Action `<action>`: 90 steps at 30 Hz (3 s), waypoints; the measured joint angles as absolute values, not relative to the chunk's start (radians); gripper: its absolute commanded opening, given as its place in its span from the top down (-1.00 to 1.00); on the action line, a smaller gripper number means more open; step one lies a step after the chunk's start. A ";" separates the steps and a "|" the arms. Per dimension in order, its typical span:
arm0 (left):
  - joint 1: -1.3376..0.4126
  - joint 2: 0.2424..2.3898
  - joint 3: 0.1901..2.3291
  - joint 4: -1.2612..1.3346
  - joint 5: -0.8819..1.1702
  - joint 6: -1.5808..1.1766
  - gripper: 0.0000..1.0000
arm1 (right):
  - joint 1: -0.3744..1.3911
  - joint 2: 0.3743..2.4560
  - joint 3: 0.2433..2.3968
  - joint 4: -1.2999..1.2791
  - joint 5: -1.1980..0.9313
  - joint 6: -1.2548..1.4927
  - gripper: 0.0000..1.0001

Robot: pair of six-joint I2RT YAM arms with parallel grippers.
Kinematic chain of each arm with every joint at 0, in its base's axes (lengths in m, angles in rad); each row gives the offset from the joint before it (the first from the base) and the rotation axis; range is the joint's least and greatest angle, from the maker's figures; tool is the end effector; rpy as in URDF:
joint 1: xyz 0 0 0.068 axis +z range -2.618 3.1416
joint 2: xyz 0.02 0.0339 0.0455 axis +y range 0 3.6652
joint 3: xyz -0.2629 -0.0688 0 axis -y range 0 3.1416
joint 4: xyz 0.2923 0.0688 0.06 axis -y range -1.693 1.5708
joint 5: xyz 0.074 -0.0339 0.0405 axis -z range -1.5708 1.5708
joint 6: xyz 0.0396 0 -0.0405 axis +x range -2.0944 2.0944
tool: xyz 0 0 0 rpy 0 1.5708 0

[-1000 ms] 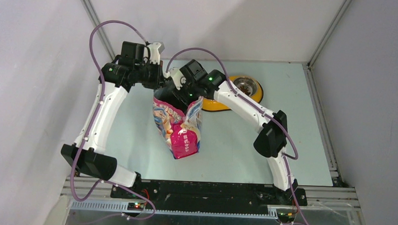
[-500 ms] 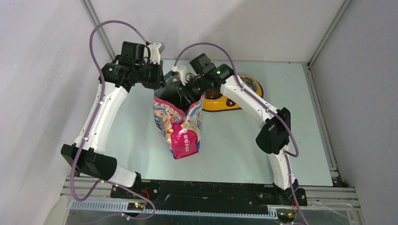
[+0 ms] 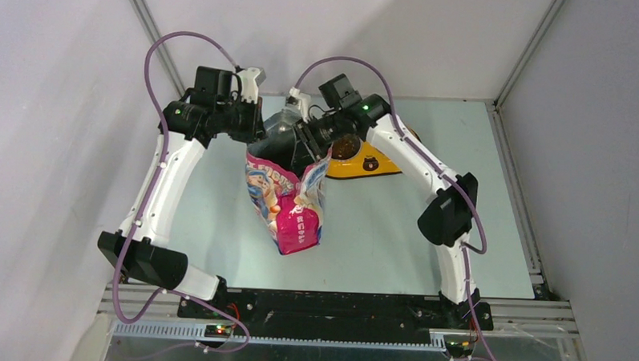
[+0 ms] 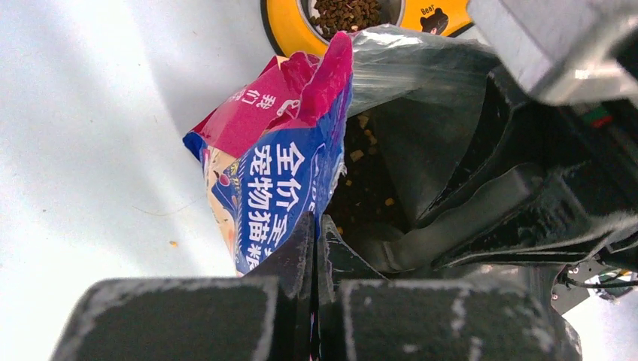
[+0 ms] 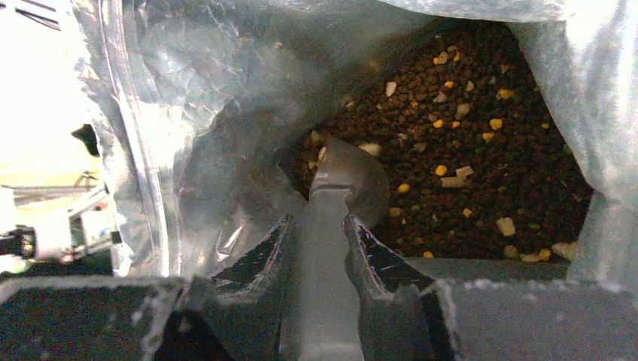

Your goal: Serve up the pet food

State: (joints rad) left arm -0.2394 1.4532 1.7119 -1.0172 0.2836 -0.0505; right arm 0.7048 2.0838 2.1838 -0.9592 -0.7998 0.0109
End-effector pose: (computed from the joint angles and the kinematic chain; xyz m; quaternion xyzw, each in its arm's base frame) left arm 0.3254 -0.0908 0.4303 0.1414 0.9001 -0.1850 0.3683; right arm 0.3626 0.3457 0.3545 -0.4211 0.7658 0.4542 0.1727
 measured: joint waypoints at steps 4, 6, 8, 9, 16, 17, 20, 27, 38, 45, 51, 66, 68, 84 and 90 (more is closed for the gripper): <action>-0.240 1.452 1.712 -1.016 0.280 -0.040 1.00 | 0.679 2.083 2.184 -0.953 -0.843 0.070 1.00; -0.240 1.448 1.710 -1.016 0.270 -0.025 1.00 | 0.664 2.083 2.183 -0.947 -0.868 0.108 1.00; -0.241 1.441 1.704 -1.019 0.257 -0.008 1.00 | 0.647 2.083 2.181 -0.936 -0.899 0.152 1.00; -0.241 1.438 1.701 -1.021 0.253 0.000 1.00 | 0.635 2.082 2.176 -0.924 -0.919 0.179 1.00; -0.248 1.426 1.684 -1.034 0.250 0.060 1.00 | 0.562 2.065 2.140 -0.816 -1.019 0.366 1.00; -0.247 1.424 1.681 -1.034 0.250 0.065 1.00 | 0.557 2.064 2.136 -0.802 -1.028 0.389 1.00; -0.248 1.414 1.668 -1.034 0.250 0.089 1.00 | 0.552 2.064 2.124 -0.761 -1.047 0.454 1.00; -0.247 1.380 1.648 -1.054 0.207 0.124 1.00 | 0.519 2.028 2.077 -0.646 -1.052 0.607 1.00; -0.246 1.379 1.654 -1.066 0.178 0.149 1.00 | 0.434 1.955 1.946 -0.456 -1.062 0.855 1.00; -0.246 1.392 1.668 -1.074 0.162 0.179 1.00 | 0.389 1.945 1.892 -0.399 -1.098 0.955 1.00; -0.246 1.414 1.692 -1.091 0.158 0.224 1.00 | 0.332 1.922 1.795 -0.290 -1.126 1.075 1.00; -0.246 1.449 1.741 -1.116 0.154 0.255 1.00 | 0.324 1.920 1.782 -0.212 -1.152 1.164 1.00; -0.246 1.449 1.741 -1.117 0.146 0.264 1.00 | 0.313 1.920 1.780 -0.160 -1.169 1.201 1.00; -0.244 1.488 1.752 -1.106 0.100 0.313 1.00 | 0.087 1.886 1.662 0.094 -1.205 1.345 1.00; -0.244 1.490 1.763 -1.113 0.111 0.314 1.00 | -0.036 1.851 1.565 0.119 -1.200 1.328 1.00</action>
